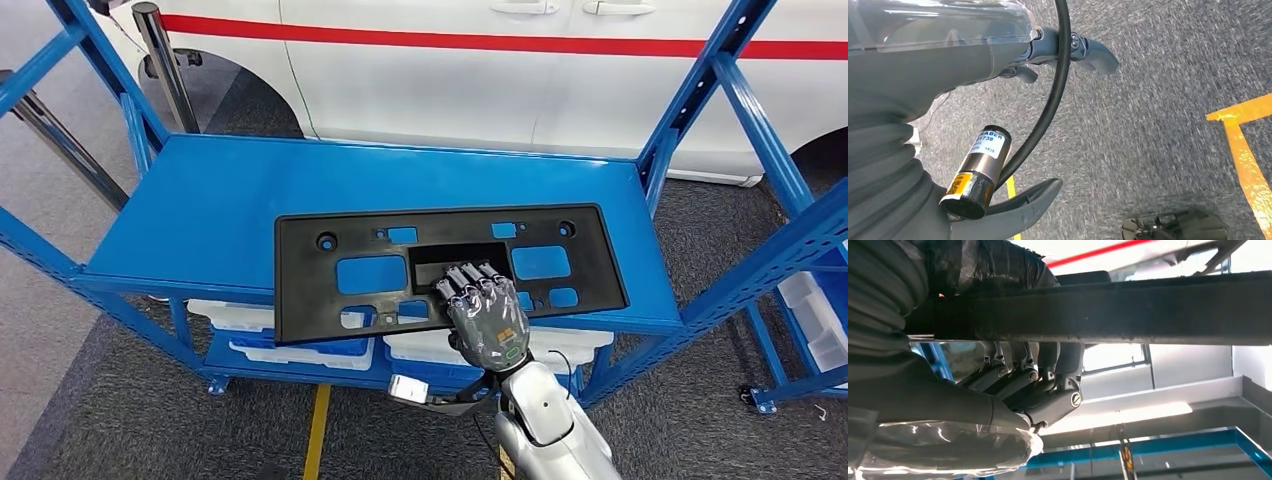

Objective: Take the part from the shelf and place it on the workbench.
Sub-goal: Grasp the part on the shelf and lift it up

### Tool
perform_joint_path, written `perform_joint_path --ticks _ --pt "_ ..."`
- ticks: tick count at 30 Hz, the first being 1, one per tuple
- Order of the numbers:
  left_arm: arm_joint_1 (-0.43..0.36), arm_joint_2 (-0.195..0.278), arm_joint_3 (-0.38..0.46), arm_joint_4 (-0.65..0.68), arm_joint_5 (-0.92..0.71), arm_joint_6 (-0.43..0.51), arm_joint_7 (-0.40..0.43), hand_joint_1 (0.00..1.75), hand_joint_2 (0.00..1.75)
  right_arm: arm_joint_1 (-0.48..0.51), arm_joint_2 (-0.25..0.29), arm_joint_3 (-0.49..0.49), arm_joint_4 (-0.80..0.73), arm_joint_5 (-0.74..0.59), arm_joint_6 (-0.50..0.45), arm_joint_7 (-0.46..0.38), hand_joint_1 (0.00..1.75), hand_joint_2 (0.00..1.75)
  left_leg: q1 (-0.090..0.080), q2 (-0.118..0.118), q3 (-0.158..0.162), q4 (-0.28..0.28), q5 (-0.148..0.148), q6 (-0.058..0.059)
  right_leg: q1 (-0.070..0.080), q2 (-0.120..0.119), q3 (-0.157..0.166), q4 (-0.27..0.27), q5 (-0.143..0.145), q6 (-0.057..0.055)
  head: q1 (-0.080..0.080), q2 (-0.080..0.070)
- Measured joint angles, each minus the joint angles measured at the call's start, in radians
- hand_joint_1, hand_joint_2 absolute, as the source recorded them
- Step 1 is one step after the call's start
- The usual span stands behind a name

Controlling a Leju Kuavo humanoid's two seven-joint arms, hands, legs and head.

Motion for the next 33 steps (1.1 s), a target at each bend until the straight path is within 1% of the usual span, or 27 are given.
perform_joint_path --ticks 1,3,4,5,6,8,9,10,11,13,14,15,16,17,19,20,21,24,25,26,27,28,29,30,31,32,33 --pt "0.0 0.0 0.0 0.0 0.0 -0.001 0.0 0.0 1.75 0.0 -0.001 0.0 0.005 -0.006 0.0 -0.002 1.66 1.75 0.003 0.0 -0.005 0.006 -0.001 -0.002 -0.004 -0.001 0.015 -0.02 0.02 0.005 0.0 0.0" --pt "0.0 -0.001 0.0 0.0 0.0 -0.003 0.0 0.0 1.75 -0.001 -0.002 0.0 0.013 -0.012 0.0 -0.004 1.66 1.75 0.009 -0.001 -0.015 0.023 -0.006 -0.013 -0.011 -0.003 0.082 -0.136 0.071 0.014 0.0 0.0" --pt "0.0 -0.001 0.0 0.0 0.0 -0.003 0.0 0.0 1.75 -0.001 -0.002 0.0 0.016 -0.013 0.0 -0.005 1.66 1.75 0.011 -0.002 -0.021 0.033 -0.008 -0.022 -0.01 0.0 0.108 -0.183 0.09 0.012 0.0 0.0" --pt "0.0 -0.001 0.0 0.0 0.0 -0.003 0.0 0.0 1.75 -0.001 -0.003 0.0 0.019 -0.014 0.0 -0.005 1.66 1.75 0.01 -0.004 -0.026 0.041 -0.009 -0.03 -0.009 0.004 0.121 -0.209 0.096 0.006 0.0 0.0" --pt "0.0 -0.001 0.0 0.0 0.0 -0.003 0.0 0.0 1.75 -0.001 -0.003 0.0 0.021 -0.015 0.0 -0.006 1.66 1.75 0.008 -0.006 -0.03 0.045 -0.007 -0.038 -0.006 0.008 0.12 -0.213 0.093 -0.003 0.0 0.0" --pt "0.001 -0.001 0.0 0.0 0.0 -0.003 0.0 0.0 1.75 -0.001 -0.004 0.0 0.025 -0.017 0.0 -0.006 1.66 1.75 0.008 -0.009 -0.034 0.047 0.0 -0.052 -0.003 0.011 0.108 -0.209 0.1 -0.022 0.0 0.0" --pt "0.001 -0.001 0.0 0.0 0.0 -0.003 0.0 0.0 1.75 -0.002 -0.003 0.0 0.026 -0.017 0.0 -0.006 1.66 1.75 0.011 -0.009 -0.04 0.052 -0.006 -0.056 -0.003 0.01 0.102 -0.209 0.104 -0.032 -0.001 0.0" --pt "0.002 -0.001 0.0 0.0 0.0 -0.003 0.0 0.0 1.75 -0.002 -0.003 0.0 0.027 -0.017 0.0 -0.006 1.66 1.75 0.013 -0.008 -0.05 0.071 -0.027 -0.058 -0.003 0.009 0.095 -0.21 0.111 -0.042 -0.001 0.0" --pt "0.002 -0.001 0.0 0.0 0.0 -0.003 0.0 0.0 1.75 -0.002 -0.003 0.0 0.027 -0.017 0.0 -0.006 1.66 1.75 0.013 -0.008 -0.066 0.11 -0.061 -0.058 -0.002 0.007 0.088 -0.211 0.118 -0.052 -0.001 0.0" --pt "0.001 -0.001 0.0 0.0 0.0 -0.003 0.0 0.0 1.75 -0.002 -0.003 0.0 0.03 -0.017 0.0 -0.007 1.66 1.75 0.01 -0.007 -0.106 0.232 -0.147 -0.055 0.005 0.003 0.071 -0.211 0.13 -0.066 -0.001 0.0" --pt "0.001 -0.001 0.0 0.0 0.0 -0.003 0.0 0.0 1.75 -0.002 -0.003 0.0 0.033 -0.017 0.0 -0.009 1.66 1.75 0.008 -0.007 -0.12 0.288 -0.175 -0.054 0.01 0.002 0.063 -0.211 0.137 -0.07 -0.001 0.0" --pt "0.001 -0.001 0.0 0.0 0.0 -0.003 0.0 0.0 1.75 -0.002 -0.003 0.0 0.036 -0.017 0.0 -0.011 1.66 1.75 0.006 -0.007 -0.121 0.318 -0.186 -0.05 0.016 0.001 0.054 -0.211 0.143 -0.073 -0.001 0.0" --pt "0.001 -0.001 0.0 0.0 0.0 -0.003 0.0 0.0 1.75 -0.002 -0.003 -0.001 0.039 -0.017 0.0 -0.014 1.66 1.75 0.002 -0.007 -0.104 0.314 -0.177 -0.044 0.021 0.0 0.046 -0.21 0.15 -0.074 -0.001 0.0" --pt "0.001 -0.001 0.0 0.0 0.0 -0.003 0.0 0.0 1.75 -0.002 -0.003 -0.001 0.041 -0.017 0.0 -0.016 1.66 1.75 -0.003 -0.007 -0.069 0.273 -0.156 -0.035 0.026 0.0 0.038 -0.21 0.157 -0.075 -0.001 0.0" --pt "-0.001 0.001 0.0 0.0 0.0 -0.003 0.0 0.0 1.75 -0.002 -0.002 -0.002 0.041 -0.017 0.0 -0.02 1.66 1.75 -0.017 -0.007 0.025 0.136 -0.121 -0.01 0.032 0.0 0.027 -0.21 0.171 -0.074 -0.001 0.0" --pt "-0.003 0.002 0.0 0.0 0.0 -0.003 0.0 0.0 1.75 -0.002 -0.001 -0.003 0.042 -0.018 0.0 -0.022 1.66 1.75 -0.023 -0.006 0.058 0.084 -0.112 -0.003 0.031 -0.001 0.025 -0.211 0.177 -0.07 -0.001 0.0" --pt "-0.004 0.004 0.0 0.0 0.0 -0.002 0.0 0.0 1.75 -0.003 -0.001 -0.003 0.043 -0.02 0.0 -0.025 1.66 1.75 -0.029 -0.005 0.074 0.053 -0.109 0.002 0.029 -0.002 0.024 -0.213 0.184 -0.065 -0.001 0.0" --pt "-0.006 0.004 0.0 0.001 -0.001 -0.002 0.002 0.0 1.75 -0.006 0.002 -0.004 0.05 -0.031 0.0 -0.036 1.66 1.75 -0.034 -0.002 0.069 0.025 -0.083 0.006 0.024 -0.004 0.022 -0.224 0.202 -0.044 -0.001 0.0" --pt "-0.006 0.003 0.0 0.001 -0.002 -0.003 0.002 0.0 1.75 -0.007 0.002 -0.004 0.052 -0.036 0.0 -0.04 1.66 1.75 -0.031 0.0 0.065 0.014 -0.069 0.011 0.025 -0.004 0.017 -0.219 0.189 -0.039 0.0 0.0" --pt "-0.006 0.003 0.0 0.001 -0.004 -0.003 0.002 0.0 1.75 -0.008 0.002 -0.005 0.056 -0.042 0.0 -0.044 1.66 1.75 -0.027 0.002 0.059 0.003 -0.052 0.016 0.026 -0.003 0.009 -0.198 0.159 -0.034 0.0 0.0" --pt "-0.007 0.003 0.001 0.001 -0.007 -0.003 0.003 0.0 1.75 -0.009 0.002 -0.005 0.059 -0.048 0.0 -0.047 1.66 1.75 -0.024 0.004 0.05 -0.003 -0.038 0.02 0.025 -0.003 -0.003 -0.157 0.112 -0.03 0.0 0.0" --pt "-0.007 0.003 0.001 0.001 -0.009 -0.003 0.003 0.0 1.75 -0.01 0.001 -0.005 0.062 -0.053 0.0 -0.051 1.66 1.75 -0.024 0.004 0.037 -0.004 -0.027 0.023 0.023 -0.003 -0.017 -0.101 0.061 -0.025 0.0 0.0" --pt "-0.007 0.003 0.001 0.001 -0.011 -0.003 0.003 0.0 1.75 -0.01 0.0 -0.005 0.066 -0.057 0.0 -0.054 1.66 1.75 -0.024 0.005 0.022 -0.002 -0.017 0.022 0.02 -0.003 -0.028 -0.041 0.026 -0.021 0.0 0.0" --pt "-0.006 0.003 0.001 0.001 -0.012 -0.003 0.003 0.0 1.75 -0.01 -0.001 -0.006 0.07 -0.061 0.0 -0.058 1.66 1.75 -0.024 0.005 0.007 0.001 -0.009 0.02 0.017 -0.004 -0.032 0.004 0.012 -0.016 0.0 0.0" --pt "-0.006 0.003 0.001 0.001 -0.013 -0.003 0.003 0.0 1.75 -0.01 -0.001 -0.006 0.073 -0.064 0.0 -0.061 1.66 1.75 -0.023 0.005 -0.008 0.006 -0.001 0.018 0.015 -0.004 -0.023 0.023 0.022 -0.013 0.0 0.0" --pt "-0.005 0.003 0.001 0.001 -0.013 -0.002 0.003 0.0 1.75 -0.01 -0.002 -0.008 0.076 -0.067 0.0 -0.064 1.66 1.75 -0.021 0.006 -0.023 0.012 0.007 0.015 0.012 -0.004 0.004 0.006 0.047 -0.01 0.0 0.0" --pt "-0.005 0.003 0.001 0.001 -0.014 -0.002 0.003 0.0 1.75 -0.01 -0.002 -0.01 0.079 -0.071 0.0 -0.066 1.66 1.75 -0.02 0.006 -0.038 0.02 0.013 0.011 0.009 -0.005 0.047 -0.044 0.072 -0.008 0.0 0.0"
